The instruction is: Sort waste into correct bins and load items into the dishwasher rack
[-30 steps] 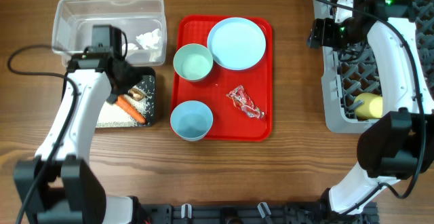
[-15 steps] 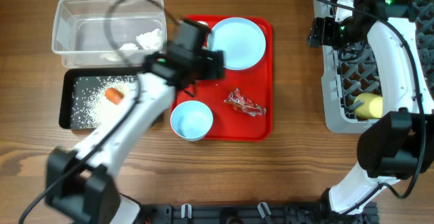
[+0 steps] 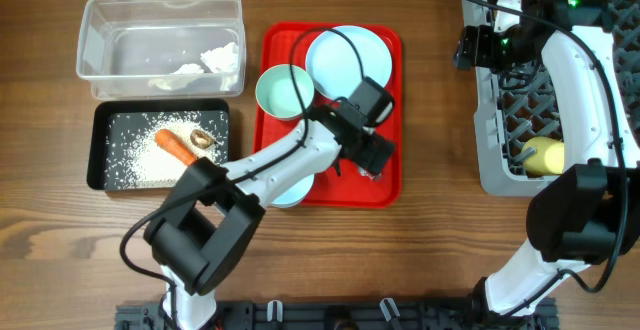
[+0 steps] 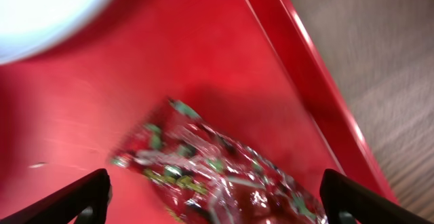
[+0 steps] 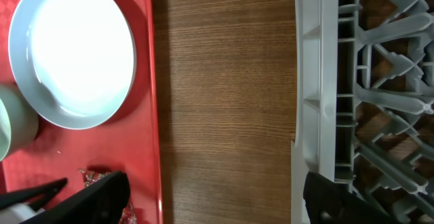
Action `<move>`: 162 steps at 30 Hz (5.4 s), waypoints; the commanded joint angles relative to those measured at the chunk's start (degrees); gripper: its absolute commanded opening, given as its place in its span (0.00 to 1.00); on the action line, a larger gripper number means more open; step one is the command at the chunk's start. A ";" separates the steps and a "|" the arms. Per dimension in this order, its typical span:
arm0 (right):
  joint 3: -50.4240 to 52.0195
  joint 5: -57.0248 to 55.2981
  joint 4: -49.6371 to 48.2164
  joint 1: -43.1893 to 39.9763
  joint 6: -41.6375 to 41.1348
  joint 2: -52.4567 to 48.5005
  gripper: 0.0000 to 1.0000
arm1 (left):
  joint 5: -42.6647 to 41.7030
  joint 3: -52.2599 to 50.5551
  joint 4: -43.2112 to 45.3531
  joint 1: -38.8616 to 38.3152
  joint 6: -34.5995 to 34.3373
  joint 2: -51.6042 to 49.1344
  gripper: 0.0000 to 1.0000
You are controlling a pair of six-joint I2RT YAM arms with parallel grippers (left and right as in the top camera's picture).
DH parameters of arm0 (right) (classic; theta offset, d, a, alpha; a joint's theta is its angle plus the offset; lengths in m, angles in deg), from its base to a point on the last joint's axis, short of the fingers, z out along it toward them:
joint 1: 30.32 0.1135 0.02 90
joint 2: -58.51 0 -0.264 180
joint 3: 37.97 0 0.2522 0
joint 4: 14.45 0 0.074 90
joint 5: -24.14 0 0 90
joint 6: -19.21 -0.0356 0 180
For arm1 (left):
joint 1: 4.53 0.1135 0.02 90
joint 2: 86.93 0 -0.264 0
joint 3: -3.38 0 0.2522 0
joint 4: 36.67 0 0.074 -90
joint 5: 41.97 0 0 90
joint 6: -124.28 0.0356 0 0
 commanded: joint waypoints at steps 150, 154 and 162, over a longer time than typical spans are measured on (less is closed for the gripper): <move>-0.09 -0.96 -26.12 15.41 -12.72 -26.60 0.08 | 0.07 9.94 -8.90 24.85 -18.69 7.63 1.00; -0.11 -1.97 -26.32 15.34 -12.48 -26.60 0.04 | 0.04 9.94 -8.92 24.85 -18.71 7.63 1.00; -0.15 -2.32 -26.73 13.16 -12.72 -25.33 0.04 | 0.02 9.94 -8.92 24.85 -18.73 7.63 1.00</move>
